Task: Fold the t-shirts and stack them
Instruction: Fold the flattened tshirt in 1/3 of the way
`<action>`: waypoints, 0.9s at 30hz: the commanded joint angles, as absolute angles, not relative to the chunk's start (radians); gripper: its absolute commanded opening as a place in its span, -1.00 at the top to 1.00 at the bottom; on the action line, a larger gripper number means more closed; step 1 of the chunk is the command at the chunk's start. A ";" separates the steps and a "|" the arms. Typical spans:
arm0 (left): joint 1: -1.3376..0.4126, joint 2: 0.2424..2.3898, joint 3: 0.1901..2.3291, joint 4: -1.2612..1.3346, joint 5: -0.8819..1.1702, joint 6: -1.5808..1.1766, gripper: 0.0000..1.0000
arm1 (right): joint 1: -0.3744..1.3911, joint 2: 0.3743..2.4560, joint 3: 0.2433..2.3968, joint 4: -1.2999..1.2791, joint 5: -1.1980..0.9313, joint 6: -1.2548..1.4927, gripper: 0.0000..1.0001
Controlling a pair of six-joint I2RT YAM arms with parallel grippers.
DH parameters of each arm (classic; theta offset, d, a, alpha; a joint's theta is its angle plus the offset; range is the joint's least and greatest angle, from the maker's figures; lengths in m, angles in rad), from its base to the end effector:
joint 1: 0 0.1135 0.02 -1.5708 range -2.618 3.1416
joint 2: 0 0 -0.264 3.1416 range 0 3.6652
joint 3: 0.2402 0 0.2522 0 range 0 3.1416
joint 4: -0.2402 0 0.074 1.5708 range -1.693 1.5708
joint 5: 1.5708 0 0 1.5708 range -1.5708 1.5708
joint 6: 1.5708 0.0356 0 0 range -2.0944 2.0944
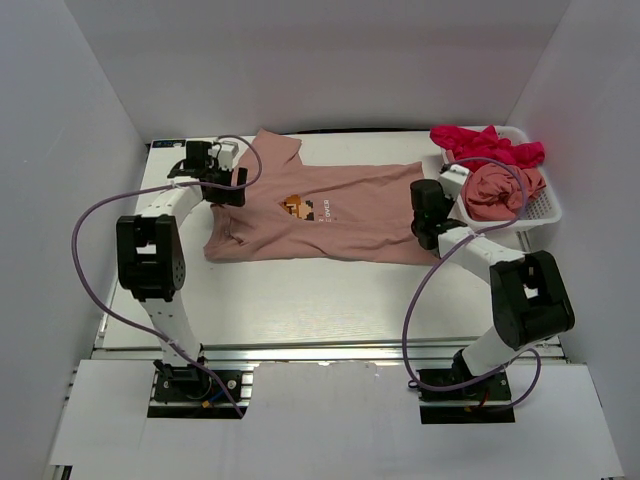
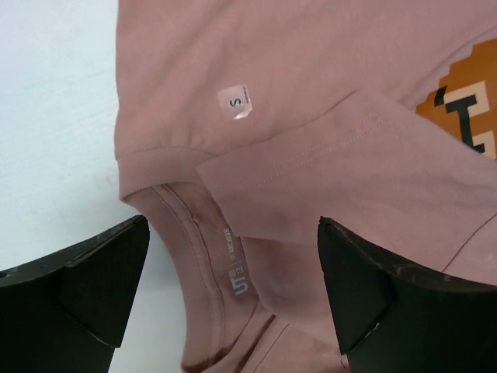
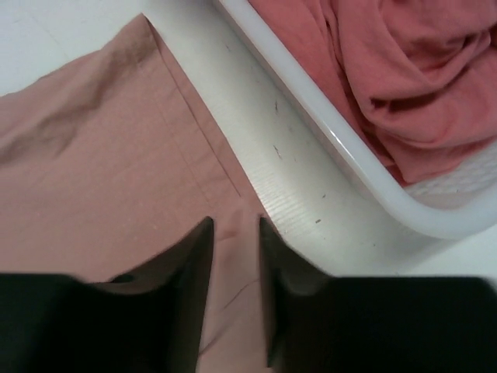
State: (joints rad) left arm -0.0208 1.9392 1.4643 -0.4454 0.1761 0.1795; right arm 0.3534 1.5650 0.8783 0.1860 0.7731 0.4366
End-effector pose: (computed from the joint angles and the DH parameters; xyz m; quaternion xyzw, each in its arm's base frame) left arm 0.4262 -0.0151 0.2144 0.1223 0.9364 -0.0578 0.3239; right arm 0.3212 0.0920 0.2208 0.2252 0.7881 -0.1176 0.5607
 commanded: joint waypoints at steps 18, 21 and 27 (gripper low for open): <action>-0.023 1.289 1.099 -0.580 0.104 0.207 -0.96 | 0.367 1.405 0.818 0.282 0.574 0.419 -0.37; -0.023 1.322 1.049 -0.540 0.167 0.230 -0.96 | 0.368 1.427 0.848 0.275 0.545 0.397 -0.36; -0.020 1.431 1.019 -0.512 0.307 0.319 -0.96 | 0.371 1.473 0.867 0.267 0.540 0.373 -0.32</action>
State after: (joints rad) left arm -0.0219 1.4273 1.0199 -0.5407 0.2092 0.2668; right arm 0.3683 1.4570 0.8268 0.2356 0.5480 0.4019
